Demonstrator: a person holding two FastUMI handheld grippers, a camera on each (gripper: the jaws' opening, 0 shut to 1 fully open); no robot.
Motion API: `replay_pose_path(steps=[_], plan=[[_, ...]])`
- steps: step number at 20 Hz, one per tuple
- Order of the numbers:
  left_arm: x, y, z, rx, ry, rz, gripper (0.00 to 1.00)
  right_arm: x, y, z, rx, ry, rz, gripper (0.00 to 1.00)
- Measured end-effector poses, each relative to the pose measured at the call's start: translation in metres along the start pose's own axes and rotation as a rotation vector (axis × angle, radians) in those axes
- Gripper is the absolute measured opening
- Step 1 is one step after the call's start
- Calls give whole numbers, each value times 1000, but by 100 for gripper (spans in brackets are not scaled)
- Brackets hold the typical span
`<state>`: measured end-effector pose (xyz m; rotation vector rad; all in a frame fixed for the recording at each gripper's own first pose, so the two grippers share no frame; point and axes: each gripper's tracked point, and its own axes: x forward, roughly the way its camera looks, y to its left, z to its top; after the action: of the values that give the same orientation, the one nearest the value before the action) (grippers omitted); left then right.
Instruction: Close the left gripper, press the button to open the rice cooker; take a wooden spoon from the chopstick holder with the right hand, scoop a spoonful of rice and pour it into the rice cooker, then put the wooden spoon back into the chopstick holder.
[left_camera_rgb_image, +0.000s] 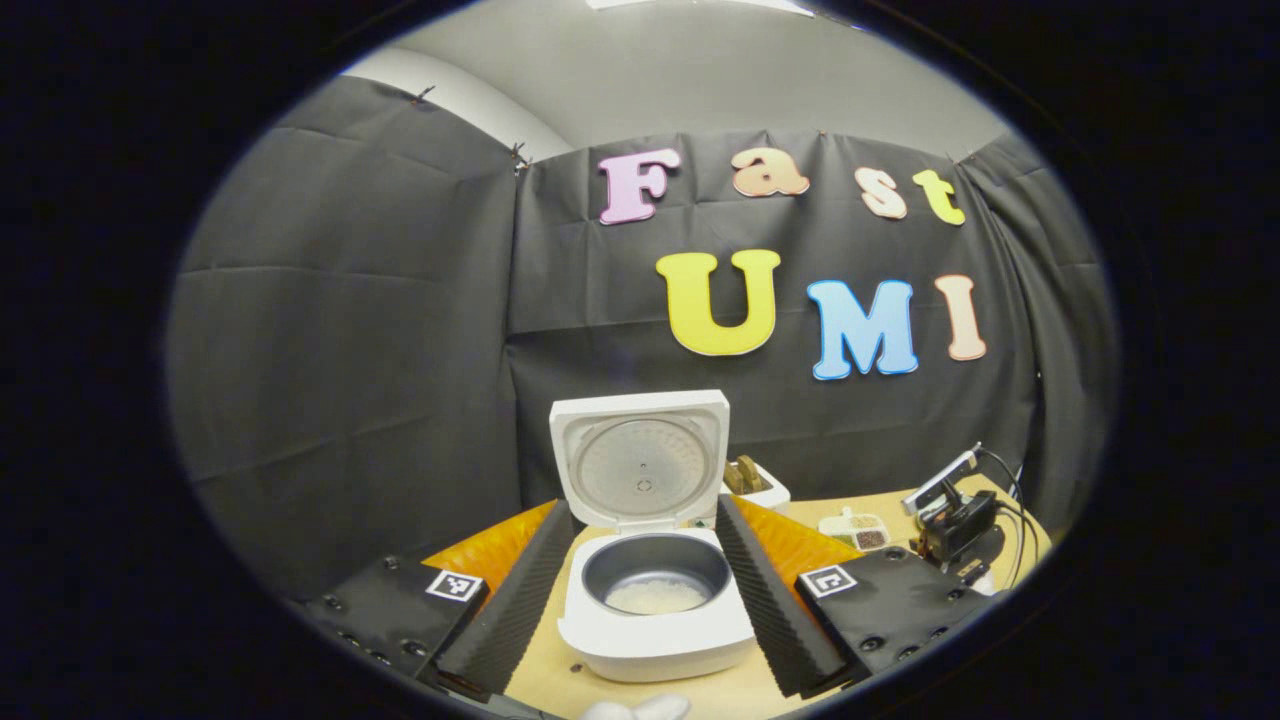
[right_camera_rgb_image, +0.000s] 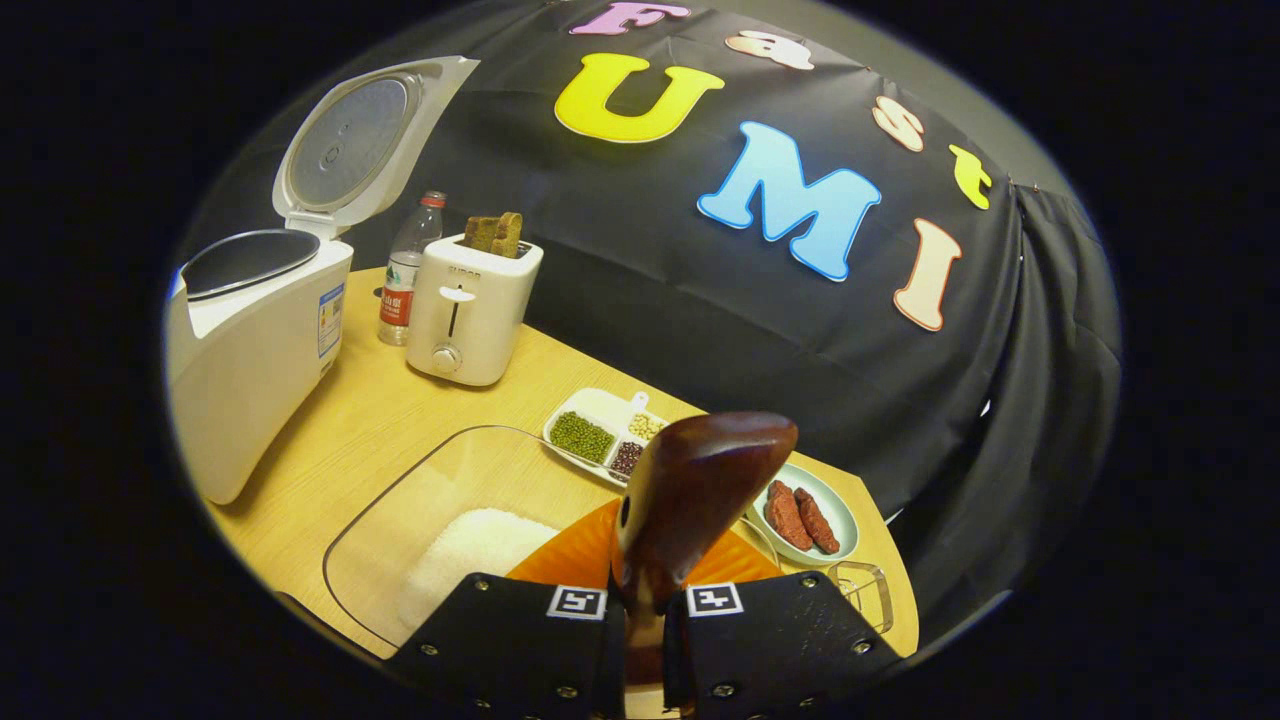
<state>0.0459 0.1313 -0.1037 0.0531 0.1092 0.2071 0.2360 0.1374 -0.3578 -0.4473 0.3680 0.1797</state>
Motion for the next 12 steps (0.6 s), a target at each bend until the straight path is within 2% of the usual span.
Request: replay_pose_path(steps=[6, 12], plan=[[-1, 8, -1, 6, 4, 9, 99, 2, 25, 1, 169, 47, 69, 15], [-1, 17, 1, 3, 9, 19, 100, 2, 25, 5, 569, 78, 141, 15]])
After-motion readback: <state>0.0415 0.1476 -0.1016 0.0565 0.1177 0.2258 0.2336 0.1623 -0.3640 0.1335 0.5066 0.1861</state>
